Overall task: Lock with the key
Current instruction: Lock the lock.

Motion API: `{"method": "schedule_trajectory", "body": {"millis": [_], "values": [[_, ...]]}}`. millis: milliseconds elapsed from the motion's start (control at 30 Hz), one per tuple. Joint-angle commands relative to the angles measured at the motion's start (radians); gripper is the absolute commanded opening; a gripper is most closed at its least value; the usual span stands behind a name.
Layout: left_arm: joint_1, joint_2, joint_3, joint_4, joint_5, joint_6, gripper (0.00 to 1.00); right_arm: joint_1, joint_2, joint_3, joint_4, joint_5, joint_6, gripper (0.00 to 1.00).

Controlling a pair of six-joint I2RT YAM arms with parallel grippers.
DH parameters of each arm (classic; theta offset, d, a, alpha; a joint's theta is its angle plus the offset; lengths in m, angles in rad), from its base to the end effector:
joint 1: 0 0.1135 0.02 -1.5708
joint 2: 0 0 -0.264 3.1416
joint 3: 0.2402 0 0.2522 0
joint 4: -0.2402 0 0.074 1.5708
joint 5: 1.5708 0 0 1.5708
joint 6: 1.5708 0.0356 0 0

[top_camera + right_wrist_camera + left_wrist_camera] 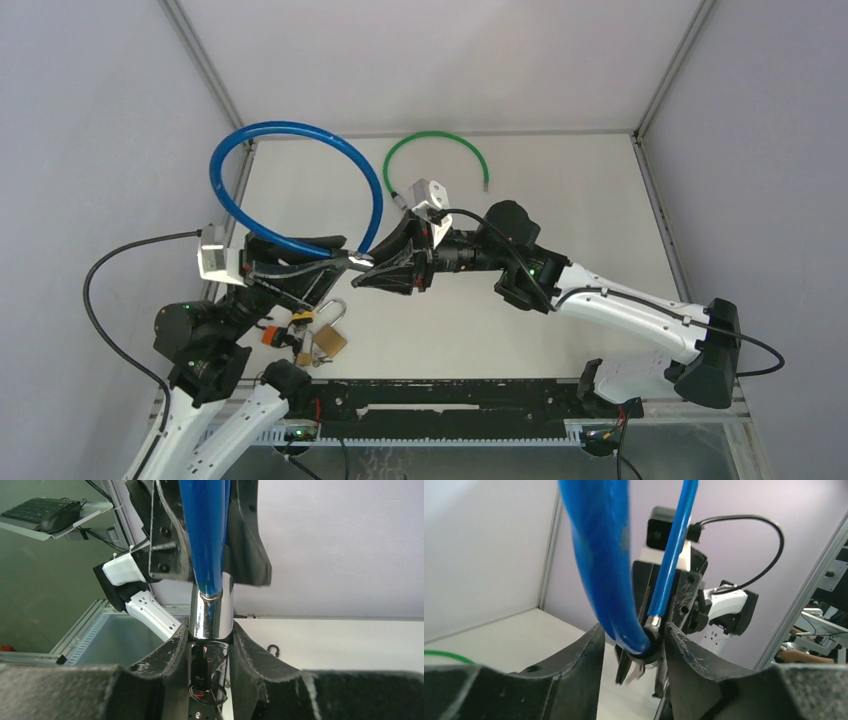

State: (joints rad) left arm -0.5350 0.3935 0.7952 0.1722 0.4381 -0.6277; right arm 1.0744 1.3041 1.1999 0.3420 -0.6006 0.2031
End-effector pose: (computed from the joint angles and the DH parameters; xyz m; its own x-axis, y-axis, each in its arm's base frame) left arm 0.0503 -0.0474 0.4234 -0.0731 -0.5749 -0.8150 0.8960 0.3210 -0.3068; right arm 0.1255 0.2740 0.4267 -0.0892 0.1847 -0.9787 -0.9893 -0.1300 0.0656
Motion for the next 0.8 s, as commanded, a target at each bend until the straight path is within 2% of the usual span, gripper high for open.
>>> {"method": "schedule_trajectory", "body": {"millis": [0,133,233,333,467,533,567,600,633,667,767], "values": [[0.005,-0.007,-0.039,0.021,0.025,0.009,0.52,-0.003,-0.057,0.046,0.026,0.036,-0.042,0.0],[0.004,-0.002,-0.044,0.052,0.022,0.001,0.47,0.002,-0.056,0.046,0.012,0.031,-0.053,0.0],[0.004,0.005,-0.04,0.071,0.025,-0.006,0.27,0.003,-0.051,0.046,0.007,0.025,-0.054,0.0],[0.004,0.004,-0.036,0.072,0.036,-0.008,0.01,0.003,-0.052,0.046,-0.001,0.022,-0.059,0.0],[0.004,0.0,-0.038,0.07,0.032,-0.01,0.0,-0.004,-0.062,0.046,-0.01,-0.004,-0.065,0.02],[0.004,-0.002,-0.037,0.066,0.018,-0.01,0.0,-0.01,-0.071,0.046,-0.022,-0.016,-0.07,0.26],[0.004,-0.002,-0.035,0.062,0.008,-0.01,0.0,-0.011,-0.077,0.046,-0.034,-0.02,-0.079,0.45],[0.004,-0.004,-0.033,0.058,0.0,-0.01,0.0,-0.015,-0.087,0.046,-0.052,-0.022,-0.094,0.79],[0.005,-0.003,-0.033,0.056,-0.001,-0.008,0.0,-0.019,-0.099,0.046,-0.08,-0.025,-0.108,0.94],[0.004,-0.005,-0.034,0.053,0.001,-0.004,0.0,-0.022,-0.112,0.046,-0.097,-0.023,-0.122,0.99],[0.004,-0.007,-0.044,0.041,0.003,0.001,0.0,-0.03,-0.151,0.046,-0.106,-0.009,-0.142,0.99]]}}
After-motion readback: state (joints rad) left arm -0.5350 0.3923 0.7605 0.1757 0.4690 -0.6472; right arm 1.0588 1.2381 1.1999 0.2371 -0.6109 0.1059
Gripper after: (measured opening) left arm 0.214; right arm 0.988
